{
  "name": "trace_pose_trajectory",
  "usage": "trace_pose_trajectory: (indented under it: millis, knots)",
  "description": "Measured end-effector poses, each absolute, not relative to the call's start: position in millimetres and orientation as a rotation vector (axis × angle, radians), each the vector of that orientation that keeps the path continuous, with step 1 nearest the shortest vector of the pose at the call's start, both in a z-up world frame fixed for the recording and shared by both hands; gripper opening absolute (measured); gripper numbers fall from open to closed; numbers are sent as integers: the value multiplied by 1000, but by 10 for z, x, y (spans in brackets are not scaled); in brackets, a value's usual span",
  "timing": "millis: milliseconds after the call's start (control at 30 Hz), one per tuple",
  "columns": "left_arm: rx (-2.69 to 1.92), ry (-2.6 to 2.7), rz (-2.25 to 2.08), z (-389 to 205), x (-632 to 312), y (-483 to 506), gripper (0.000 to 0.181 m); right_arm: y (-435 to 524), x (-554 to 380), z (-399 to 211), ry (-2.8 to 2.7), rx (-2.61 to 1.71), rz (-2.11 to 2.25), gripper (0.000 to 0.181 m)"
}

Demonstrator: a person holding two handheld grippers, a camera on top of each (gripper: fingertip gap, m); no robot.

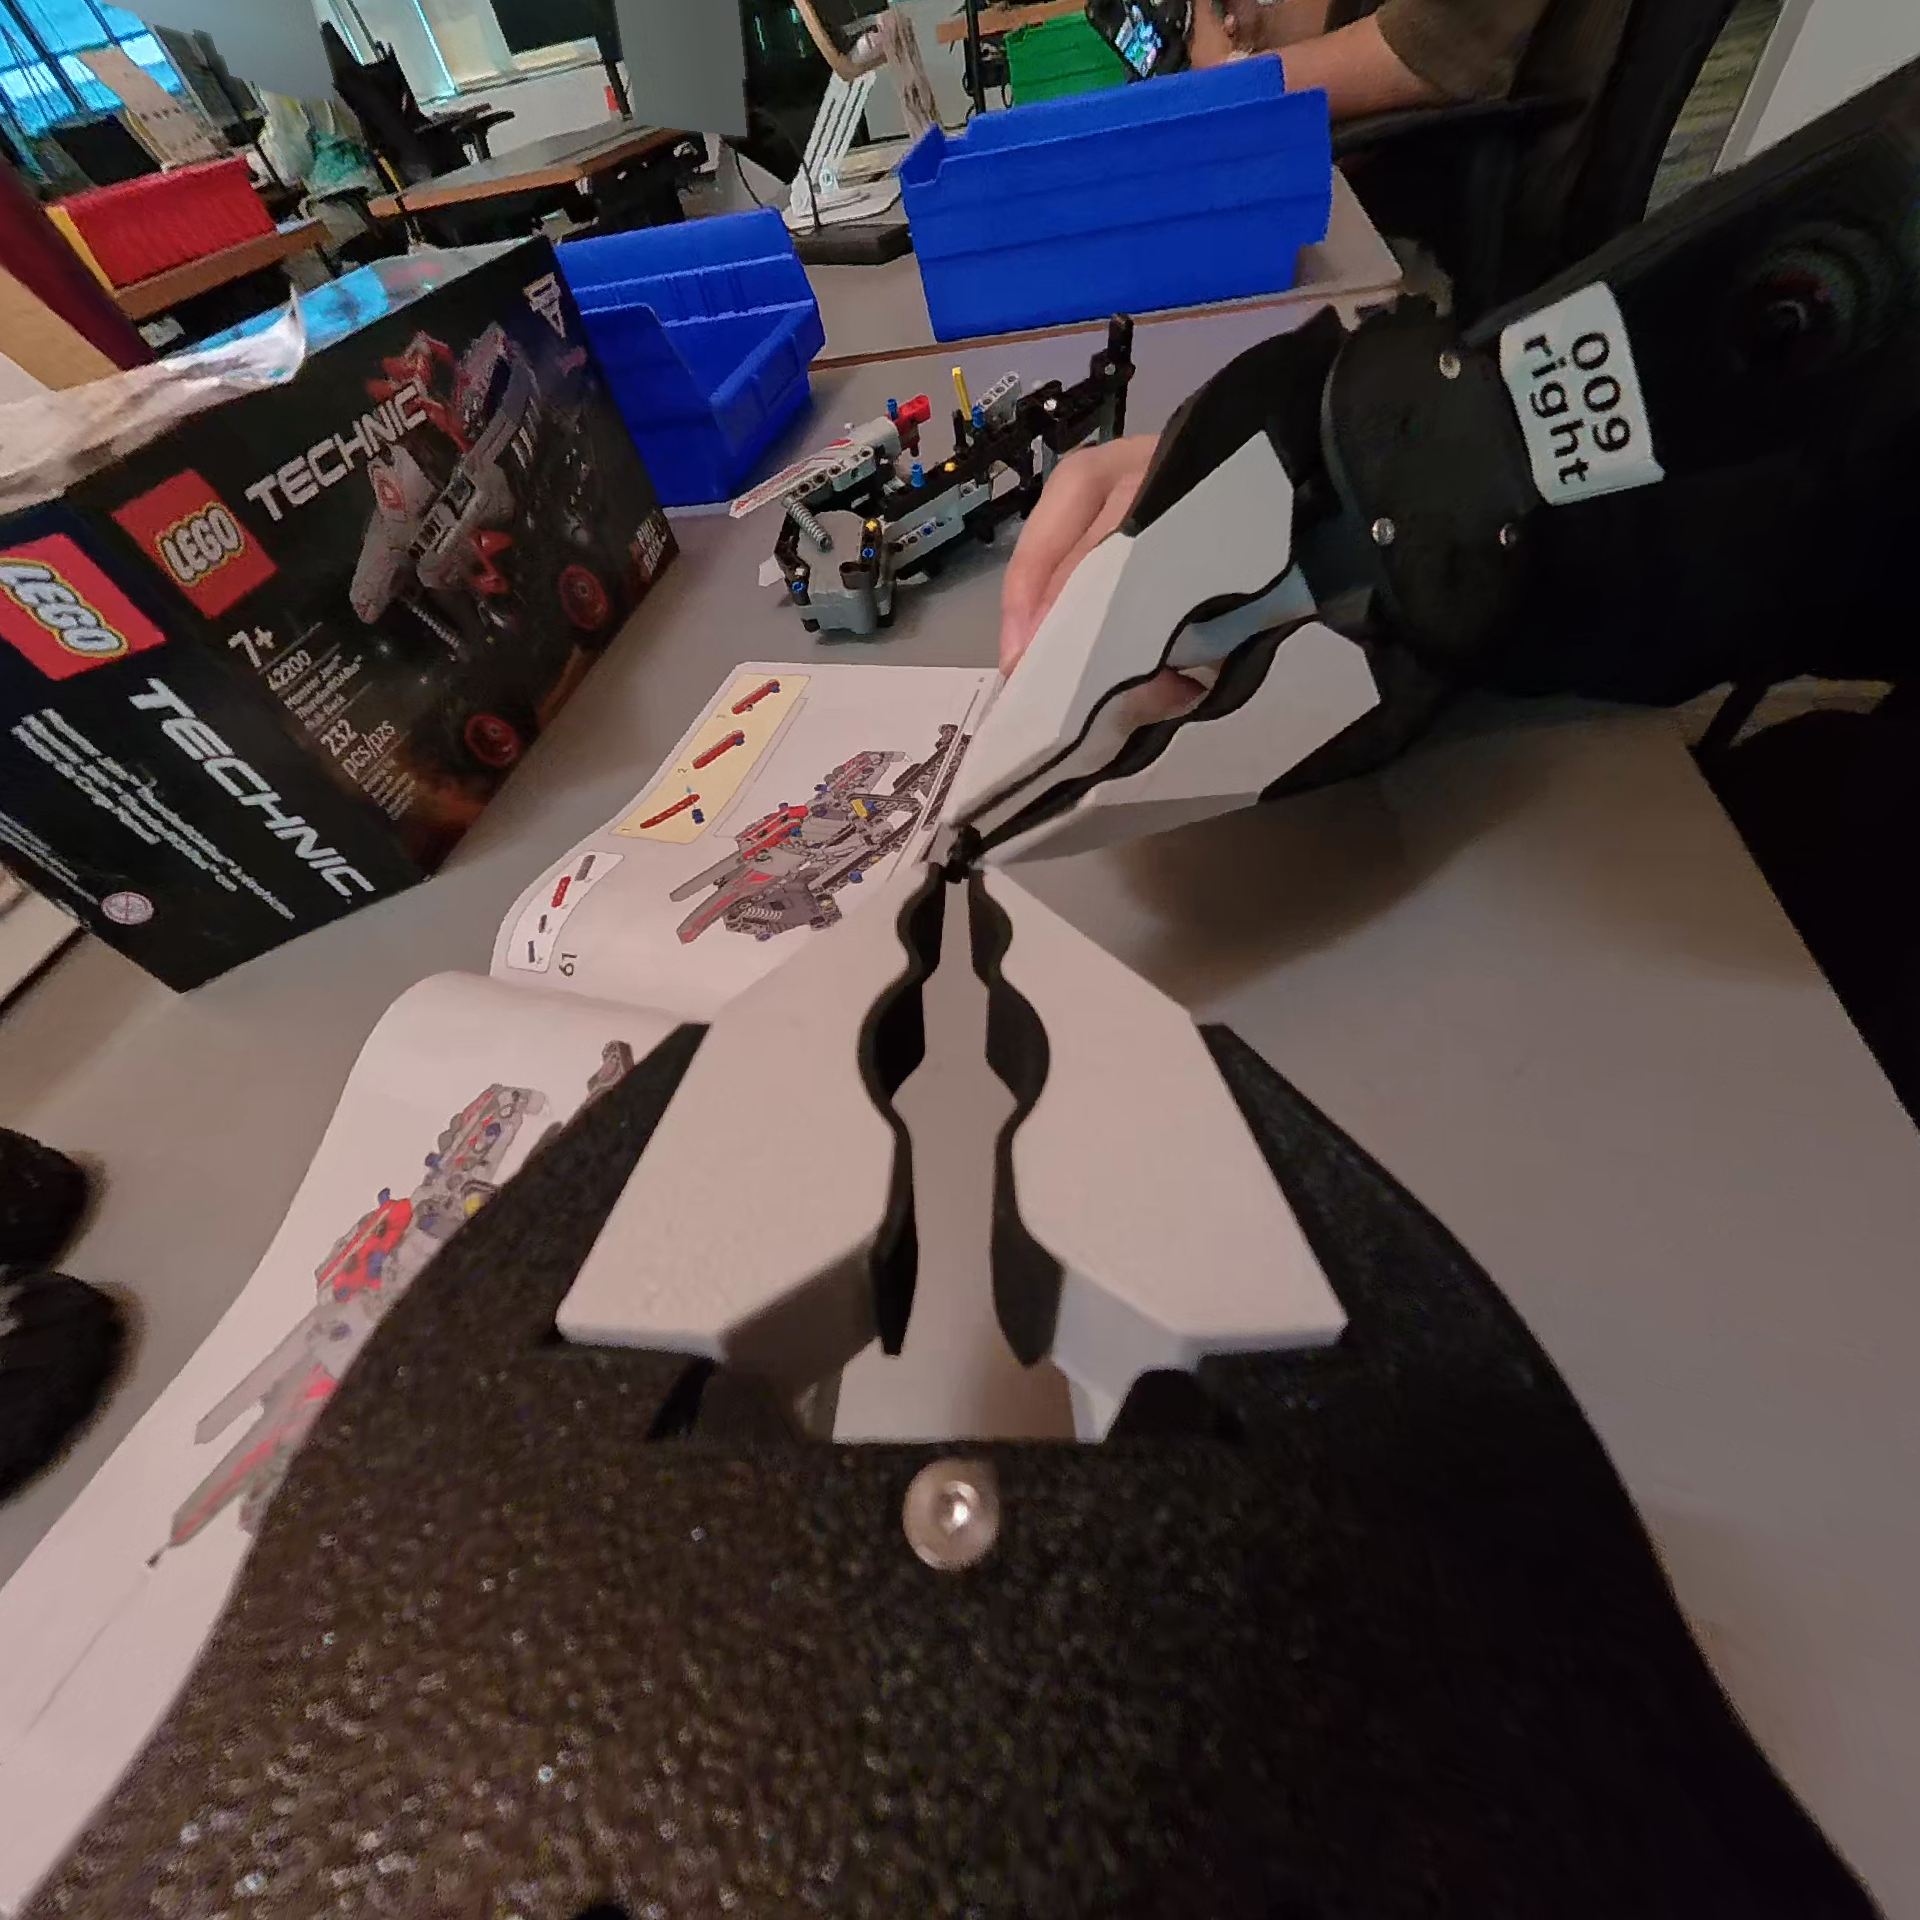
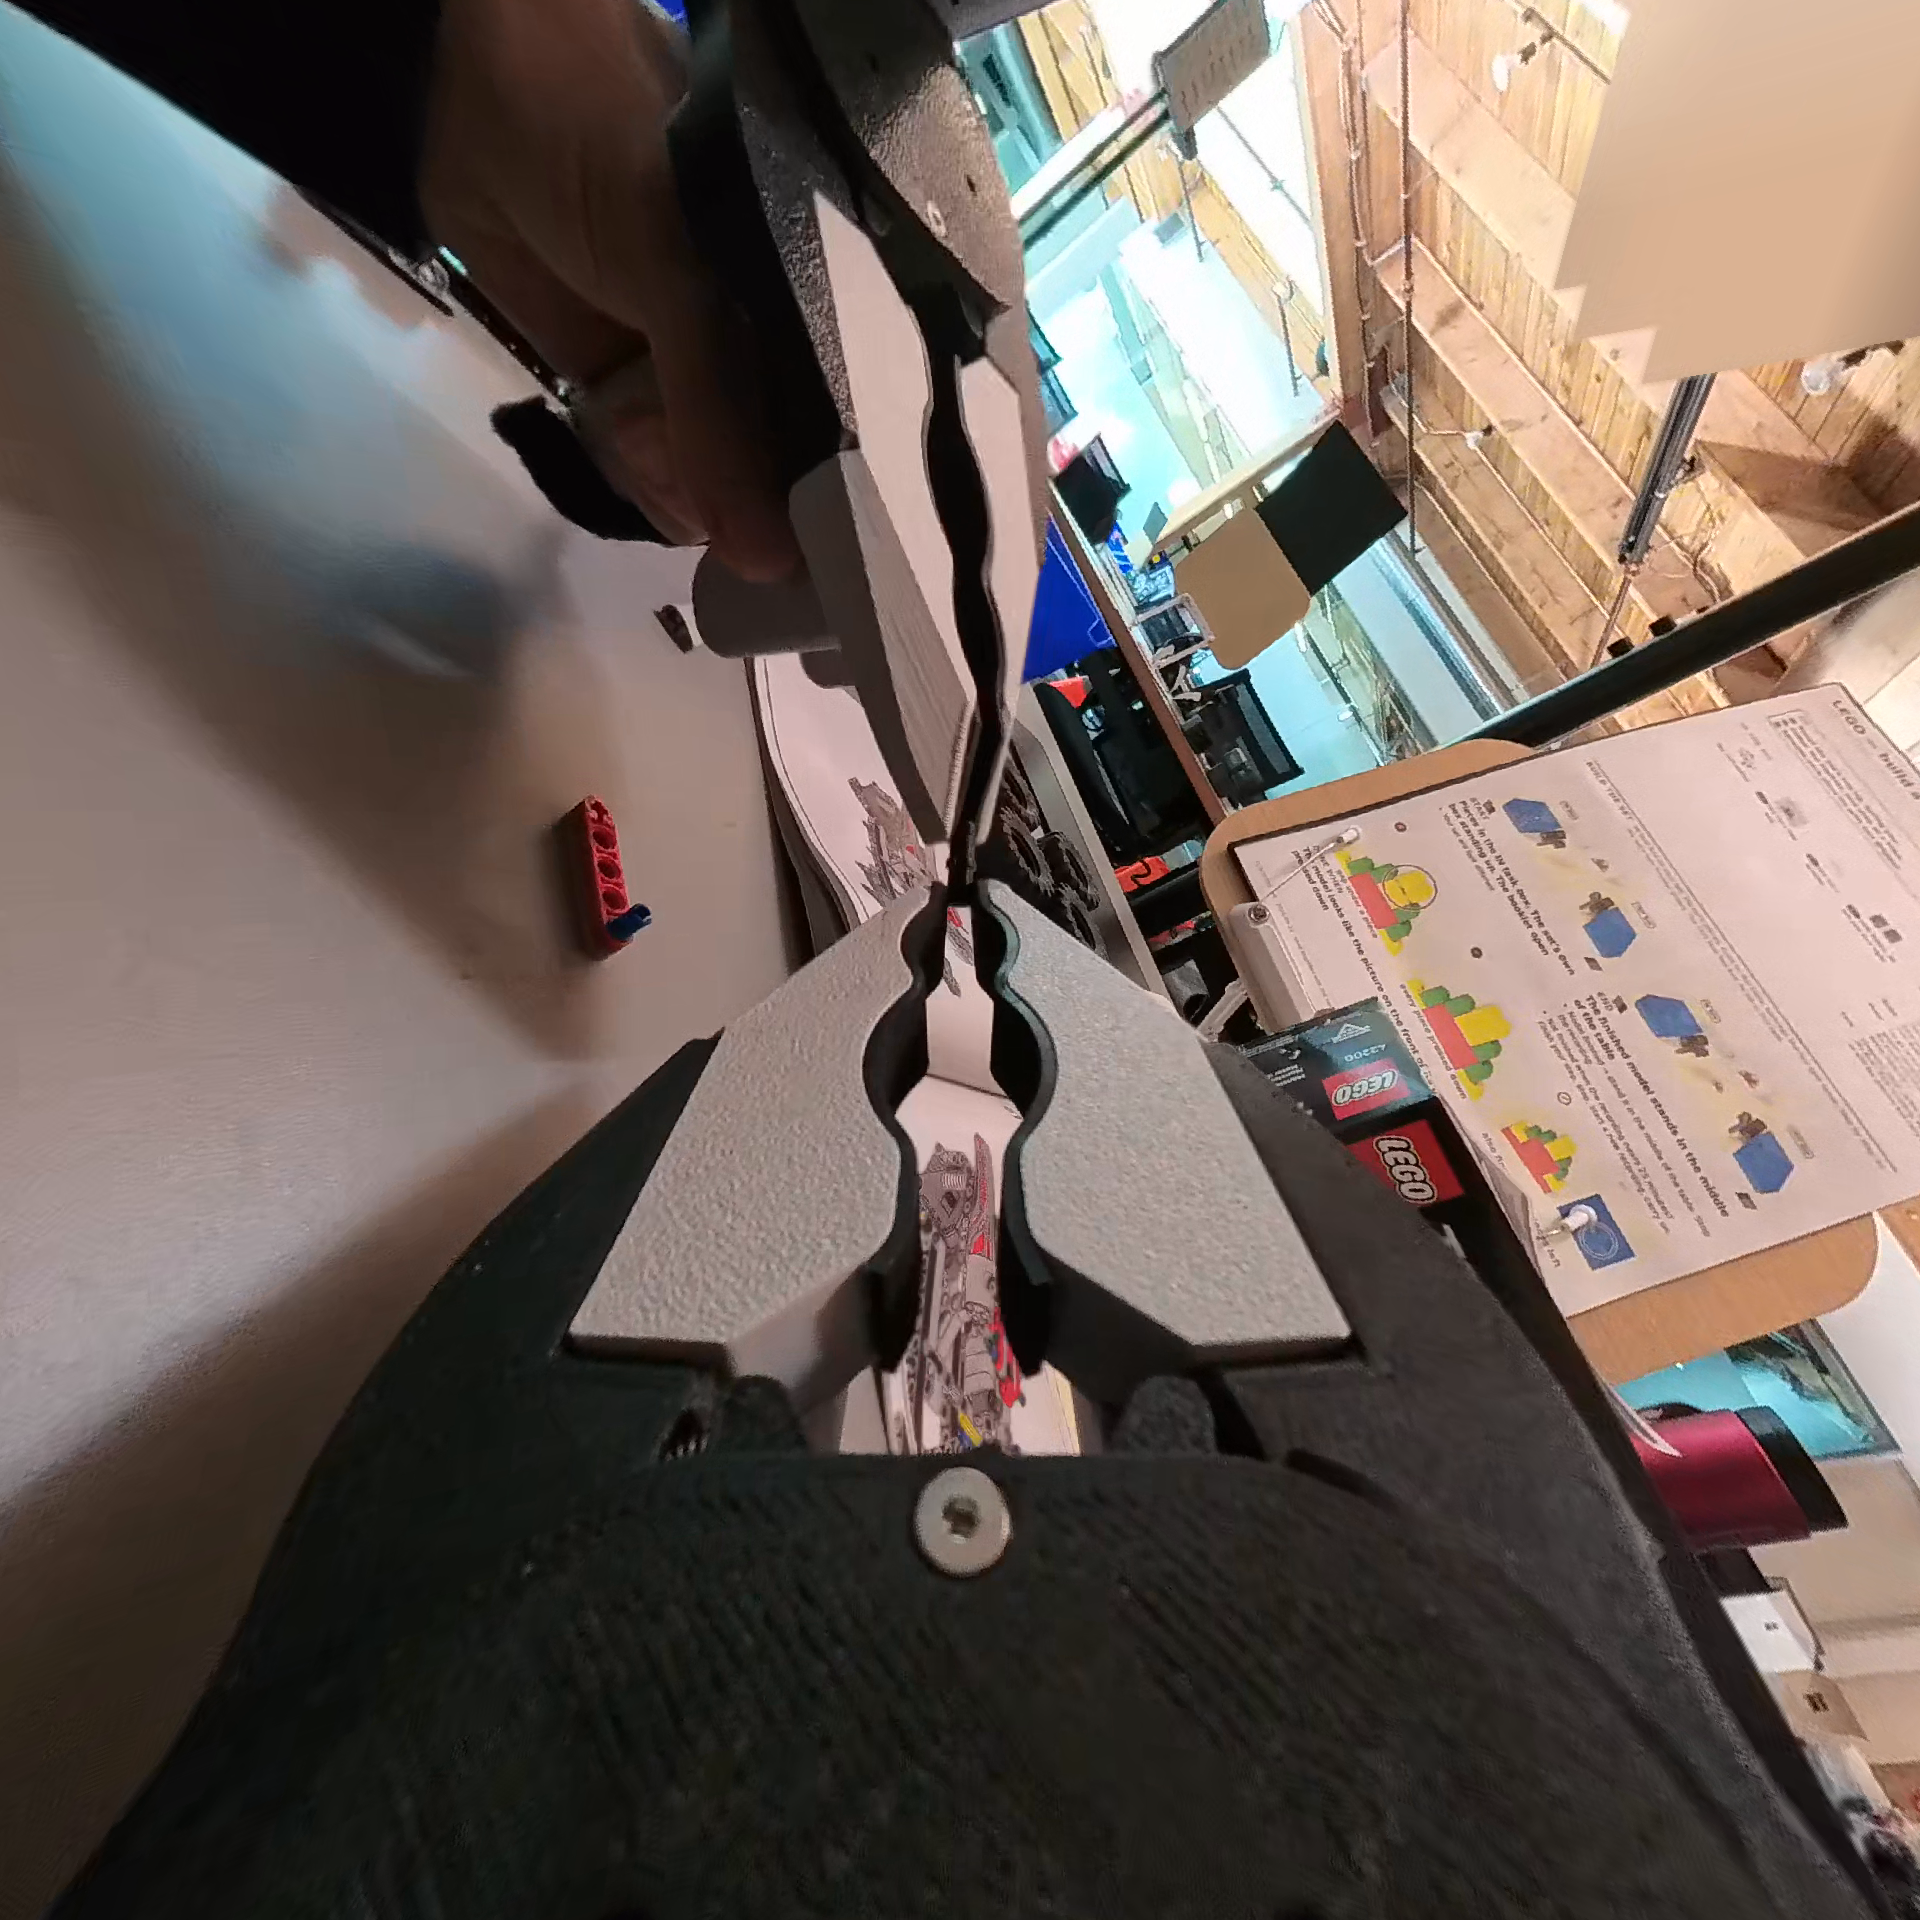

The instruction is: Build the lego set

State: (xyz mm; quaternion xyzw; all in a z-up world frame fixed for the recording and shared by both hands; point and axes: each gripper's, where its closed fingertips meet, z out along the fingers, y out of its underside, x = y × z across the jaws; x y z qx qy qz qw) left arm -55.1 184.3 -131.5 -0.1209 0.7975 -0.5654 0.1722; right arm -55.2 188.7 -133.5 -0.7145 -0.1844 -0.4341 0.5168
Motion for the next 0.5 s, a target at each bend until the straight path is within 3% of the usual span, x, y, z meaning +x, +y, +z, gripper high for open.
trace_pose_trajectory:
  millis: [133,500]
  knots:
    - [-411,2241,-1679,-1263,-526,1909,1,1836,-485,-1319,-355,-1719,-992,13]
    - [-376,2282,-1628,-1333,-559,1852,2,1879,-538,-1357,-398,-1734,-990,12]
